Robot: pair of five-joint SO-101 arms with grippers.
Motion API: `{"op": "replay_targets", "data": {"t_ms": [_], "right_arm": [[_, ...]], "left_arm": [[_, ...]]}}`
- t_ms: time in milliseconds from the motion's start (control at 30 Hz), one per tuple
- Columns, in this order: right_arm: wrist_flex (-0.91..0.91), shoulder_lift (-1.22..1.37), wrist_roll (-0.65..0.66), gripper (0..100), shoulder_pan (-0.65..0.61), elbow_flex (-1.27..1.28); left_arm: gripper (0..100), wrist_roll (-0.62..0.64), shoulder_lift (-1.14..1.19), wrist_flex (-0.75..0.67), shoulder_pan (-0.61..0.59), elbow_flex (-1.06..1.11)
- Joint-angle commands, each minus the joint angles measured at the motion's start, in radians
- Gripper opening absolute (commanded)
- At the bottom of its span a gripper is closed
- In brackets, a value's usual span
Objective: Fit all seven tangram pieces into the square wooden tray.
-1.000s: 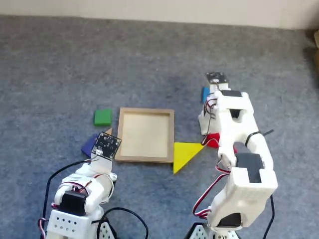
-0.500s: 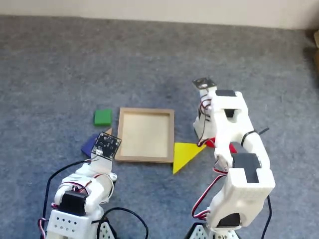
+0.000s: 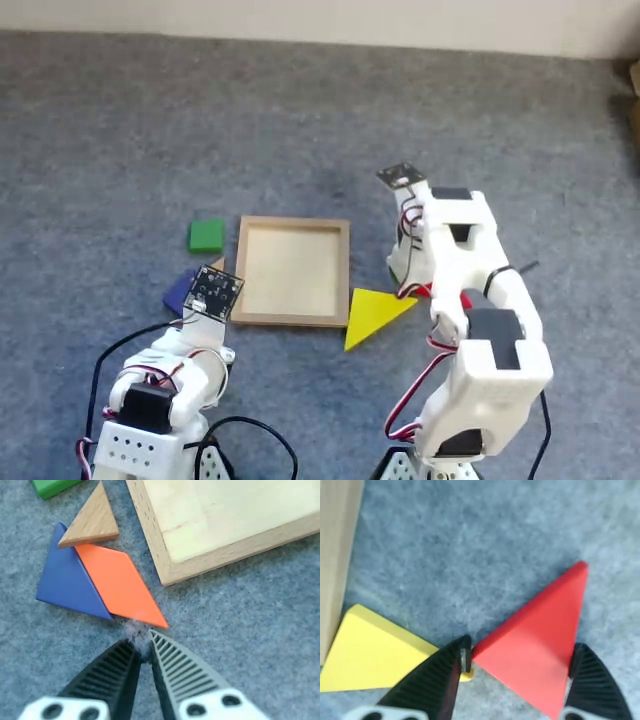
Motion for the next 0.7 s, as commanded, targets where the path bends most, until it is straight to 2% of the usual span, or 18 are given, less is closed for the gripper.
{"op": "replay_targets", "data": {"t_ms": [0, 100, 300, 667], "right_arm": [[-0.053, -0.01, 0.015, 30.0, 0.025, 0.021], [-0.051, -0.01, 0.015, 28.6, 0.025, 0.024], [-0.05, -0.019, 0.015, 15.2, 0.025, 0.021], [0.13, -0.091, 0.008, 14.9, 0.019, -0.14]], "left_arm": [[1, 0.005, -0.036, 0.006, -0.005, 0.021], [1, 0.005, -0.036, 0.006, -0.005, 0.021], [1, 0.005, -0.036, 0.006, -0.005, 0.021], [1, 0.005, -0.036, 0.006, -0.005, 0.021]]}}
